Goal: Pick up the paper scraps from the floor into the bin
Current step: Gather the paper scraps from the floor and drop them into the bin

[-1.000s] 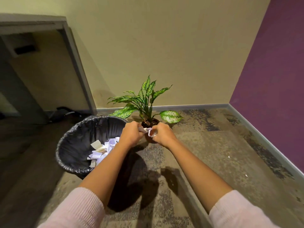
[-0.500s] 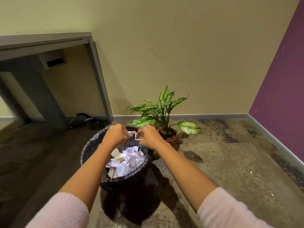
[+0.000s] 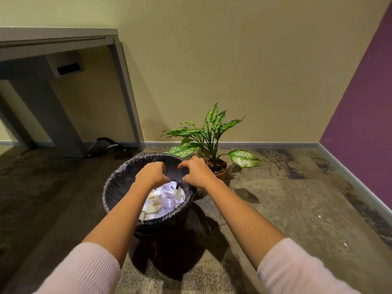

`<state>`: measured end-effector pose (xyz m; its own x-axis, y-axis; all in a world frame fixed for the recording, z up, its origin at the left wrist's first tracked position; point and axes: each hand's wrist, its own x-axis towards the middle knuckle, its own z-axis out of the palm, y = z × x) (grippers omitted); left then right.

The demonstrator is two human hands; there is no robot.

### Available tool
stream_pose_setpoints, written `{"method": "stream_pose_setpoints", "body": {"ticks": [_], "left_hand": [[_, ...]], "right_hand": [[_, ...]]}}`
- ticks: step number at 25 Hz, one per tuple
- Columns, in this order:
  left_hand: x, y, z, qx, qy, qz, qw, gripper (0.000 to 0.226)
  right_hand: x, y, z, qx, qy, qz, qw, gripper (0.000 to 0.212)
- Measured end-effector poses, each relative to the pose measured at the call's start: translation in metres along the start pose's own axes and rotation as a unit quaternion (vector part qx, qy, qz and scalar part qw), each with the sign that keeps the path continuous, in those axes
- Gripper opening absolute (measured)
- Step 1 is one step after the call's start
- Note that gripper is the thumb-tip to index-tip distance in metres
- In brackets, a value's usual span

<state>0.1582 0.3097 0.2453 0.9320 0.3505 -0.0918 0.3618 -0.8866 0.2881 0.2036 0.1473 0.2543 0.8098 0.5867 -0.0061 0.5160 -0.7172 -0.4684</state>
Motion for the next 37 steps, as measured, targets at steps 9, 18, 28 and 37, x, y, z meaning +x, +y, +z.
{"method": "stream_pose_setpoints", "body": {"ticks": [9,18,28,37], "left_hand": [[-0.013,0.098,0.048,0.064,-0.003,0.202,0.977,0.049],[-0.034,0.166,0.160,0.100,-0.106,0.274,0.951,0.042],[-0.060,0.175,0.285,0.077,-0.179,0.240,0.951,0.036],[-0.060,0.151,0.345,0.013,-0.141,0.139,0.980,0.026]], "right_hand": [[-0.045,0.088,-0.018,-0.017,0.023,0.081,0.996,0.049],[-0.119,0.203,0.014,0.019,-0.011,0.213,0.977,0.049],[-0.191,0.295,0.080,0.067,-0.034,0.315,0.946,0.044],[-0.215,0.335,0.132,0.111,-0.031,0.342,0.933,0.036]]}}
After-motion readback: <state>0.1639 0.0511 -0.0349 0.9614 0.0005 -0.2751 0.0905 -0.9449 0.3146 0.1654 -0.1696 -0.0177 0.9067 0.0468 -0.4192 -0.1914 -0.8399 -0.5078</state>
